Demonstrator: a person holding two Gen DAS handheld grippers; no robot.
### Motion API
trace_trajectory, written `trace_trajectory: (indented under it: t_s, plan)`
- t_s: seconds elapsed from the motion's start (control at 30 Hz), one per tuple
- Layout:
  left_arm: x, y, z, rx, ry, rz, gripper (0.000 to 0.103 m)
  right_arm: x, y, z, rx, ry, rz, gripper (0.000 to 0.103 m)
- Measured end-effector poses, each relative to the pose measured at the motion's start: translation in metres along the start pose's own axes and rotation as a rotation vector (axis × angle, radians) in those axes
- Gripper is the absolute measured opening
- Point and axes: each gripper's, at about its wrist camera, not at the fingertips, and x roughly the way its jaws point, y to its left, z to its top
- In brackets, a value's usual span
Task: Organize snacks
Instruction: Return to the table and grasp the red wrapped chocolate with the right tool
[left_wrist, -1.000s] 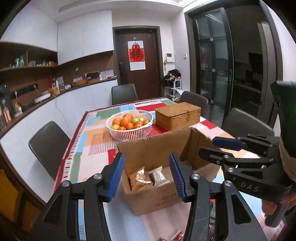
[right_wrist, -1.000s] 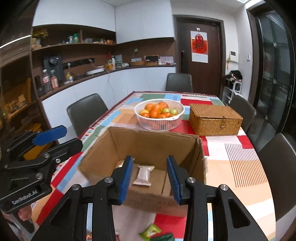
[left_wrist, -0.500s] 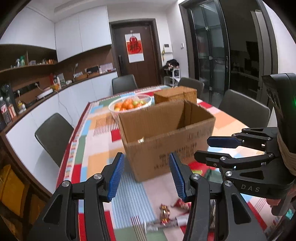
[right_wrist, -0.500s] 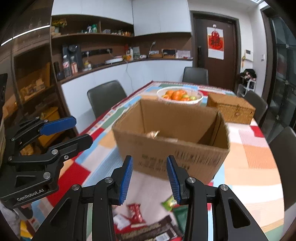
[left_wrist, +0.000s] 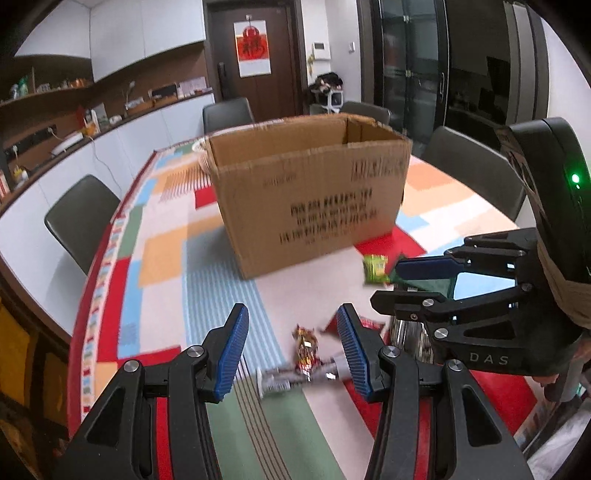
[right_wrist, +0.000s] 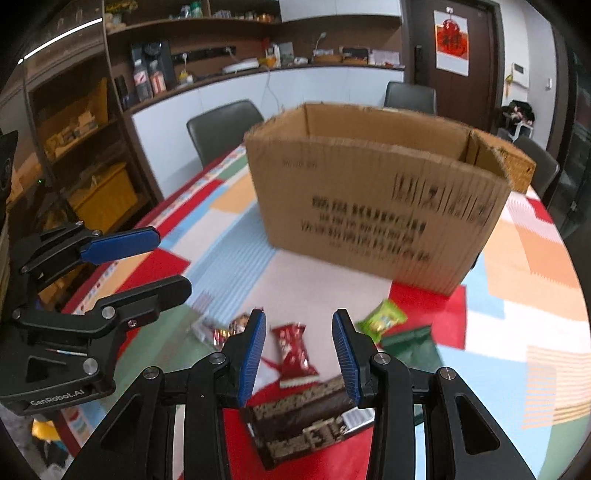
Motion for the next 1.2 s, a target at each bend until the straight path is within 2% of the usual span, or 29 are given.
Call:
trace_trajectory:
  t_s: [0.17,0.6,0.87,1.03,1.2]
  plan:
    - [0.008,0.001,-0.015,-0.004,0.032,-0.030,0.047,0.016,0.004,-0.011,-0.013,0.057,0.012,0.039]
    - [0.048,0.009,-0.029,-0.056,0.142,-0.099,0.041,0.057,0.001,-0.018,-0.001,0.165,0.026,0.038]
    - [0.067,0.007,-0.028,-0.061,0.172,-0.130,0.040,0.070,0.000,-0.018,0.008,0.185,0.029,0.038]
    - [0.079,0.009,-0.026,-0.070,0.191,-0.138,0.034,0.079,-0.001,-0.017,0.014,0.201,0.037,0.038]
    - [0.086,0.007,-0.026,-0.083,0.202,-0.155,0.028,0.087,0.000,-0.016,0.011,0.207,0.035,0.031]
